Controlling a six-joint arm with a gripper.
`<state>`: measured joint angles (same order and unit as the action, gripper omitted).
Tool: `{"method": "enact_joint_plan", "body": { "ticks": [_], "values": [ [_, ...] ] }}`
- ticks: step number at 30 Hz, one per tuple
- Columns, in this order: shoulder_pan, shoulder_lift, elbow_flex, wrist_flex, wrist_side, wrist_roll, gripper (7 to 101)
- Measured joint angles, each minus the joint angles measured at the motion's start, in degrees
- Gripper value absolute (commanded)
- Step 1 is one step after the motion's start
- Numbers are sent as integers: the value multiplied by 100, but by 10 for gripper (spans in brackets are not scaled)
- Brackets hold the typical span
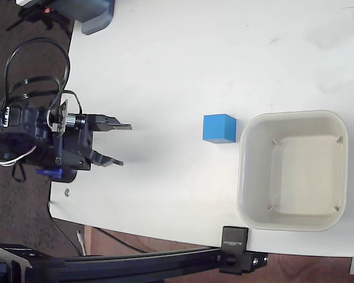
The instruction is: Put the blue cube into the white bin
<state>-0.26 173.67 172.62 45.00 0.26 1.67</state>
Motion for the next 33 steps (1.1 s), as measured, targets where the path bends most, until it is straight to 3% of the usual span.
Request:
{"method": "enact_joint_plan", "body": {
  "ticks": [17,22,25,33],
  "values": [
    [9,0,-18,26,343,281,1005],
    [9,-79,-712,290,413,466,1005],
    [9,-712,-1222,-26,308,606,1005],
    [-70,-4263,-2821,-1670,264,545,1005]
  ]
}}
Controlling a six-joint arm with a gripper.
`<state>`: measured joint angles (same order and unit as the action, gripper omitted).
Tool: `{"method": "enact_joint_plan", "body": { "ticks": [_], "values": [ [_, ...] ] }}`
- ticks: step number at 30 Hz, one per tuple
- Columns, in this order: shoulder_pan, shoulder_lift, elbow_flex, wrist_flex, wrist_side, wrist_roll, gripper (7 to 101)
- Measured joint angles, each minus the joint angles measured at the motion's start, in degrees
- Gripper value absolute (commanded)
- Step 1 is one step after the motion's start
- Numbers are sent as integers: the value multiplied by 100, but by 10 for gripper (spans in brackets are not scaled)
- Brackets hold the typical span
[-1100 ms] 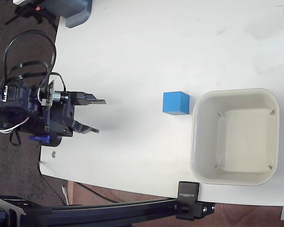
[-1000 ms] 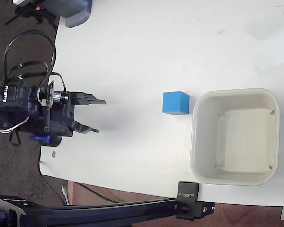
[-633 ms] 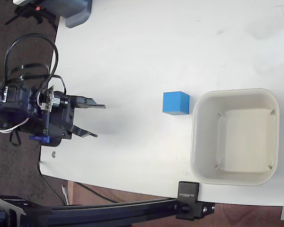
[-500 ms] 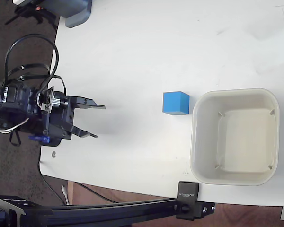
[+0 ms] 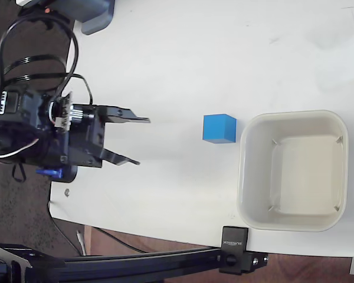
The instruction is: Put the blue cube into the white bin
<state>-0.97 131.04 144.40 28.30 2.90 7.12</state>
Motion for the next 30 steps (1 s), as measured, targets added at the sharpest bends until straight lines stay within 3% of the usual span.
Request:
{"method": "enact_joint_plan", "body": {
  "ticks": [9,30],
  "values": [
    [-229,-2039,-1081,-475,-79,246,1005],
    [-255,-3577,-1556,-1512,-237,308,1003]
  ]
}}
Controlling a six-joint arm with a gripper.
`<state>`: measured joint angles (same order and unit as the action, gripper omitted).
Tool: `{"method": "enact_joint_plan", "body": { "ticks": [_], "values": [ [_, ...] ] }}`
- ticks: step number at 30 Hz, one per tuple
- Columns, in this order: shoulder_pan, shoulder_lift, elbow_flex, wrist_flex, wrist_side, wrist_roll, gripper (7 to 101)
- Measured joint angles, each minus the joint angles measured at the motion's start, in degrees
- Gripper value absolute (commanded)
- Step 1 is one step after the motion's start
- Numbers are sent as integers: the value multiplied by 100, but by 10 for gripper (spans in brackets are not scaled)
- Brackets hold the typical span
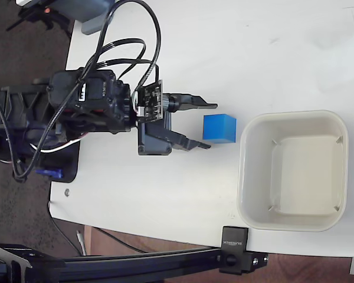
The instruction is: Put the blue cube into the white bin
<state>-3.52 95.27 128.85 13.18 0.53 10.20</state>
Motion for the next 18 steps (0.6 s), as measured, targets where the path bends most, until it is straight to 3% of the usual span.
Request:
{"method": "enact_joint_plan", "body": {
  "ticks": [12,18],
  "values": [
    [132,-387,-35,-404,-202,-53,976],
    [220,-554,-62,-519,-272,-79,892]
  ]
}}
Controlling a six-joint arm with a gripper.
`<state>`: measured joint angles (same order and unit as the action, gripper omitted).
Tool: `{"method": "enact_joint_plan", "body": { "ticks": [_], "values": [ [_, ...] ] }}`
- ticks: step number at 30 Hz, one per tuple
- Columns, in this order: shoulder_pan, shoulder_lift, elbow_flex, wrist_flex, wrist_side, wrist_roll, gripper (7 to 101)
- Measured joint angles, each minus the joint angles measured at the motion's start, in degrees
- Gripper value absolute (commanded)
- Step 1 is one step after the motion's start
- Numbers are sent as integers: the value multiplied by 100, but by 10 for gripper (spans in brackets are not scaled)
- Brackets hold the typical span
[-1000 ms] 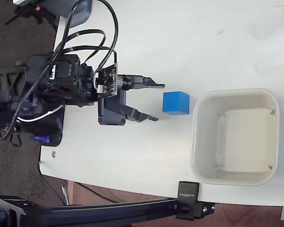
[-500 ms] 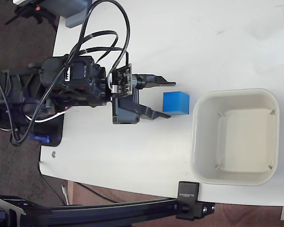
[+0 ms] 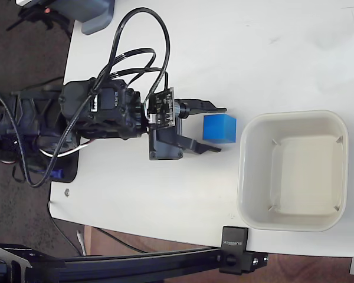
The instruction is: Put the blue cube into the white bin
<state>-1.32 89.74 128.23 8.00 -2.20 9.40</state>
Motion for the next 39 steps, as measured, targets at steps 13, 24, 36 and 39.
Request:
{"method": "enact_joint_plan", "body": {
  "ticks": [13,24,36,39],
  "values": [
    [44,-70,0,-220,-53,88,524],
    [-53,211,-369,879,18,35,513],
    [413,-97,-3674,3806,-316,-738,548],
    [659,-932,-4948,4395,-589,-940,548]
  ]
}}
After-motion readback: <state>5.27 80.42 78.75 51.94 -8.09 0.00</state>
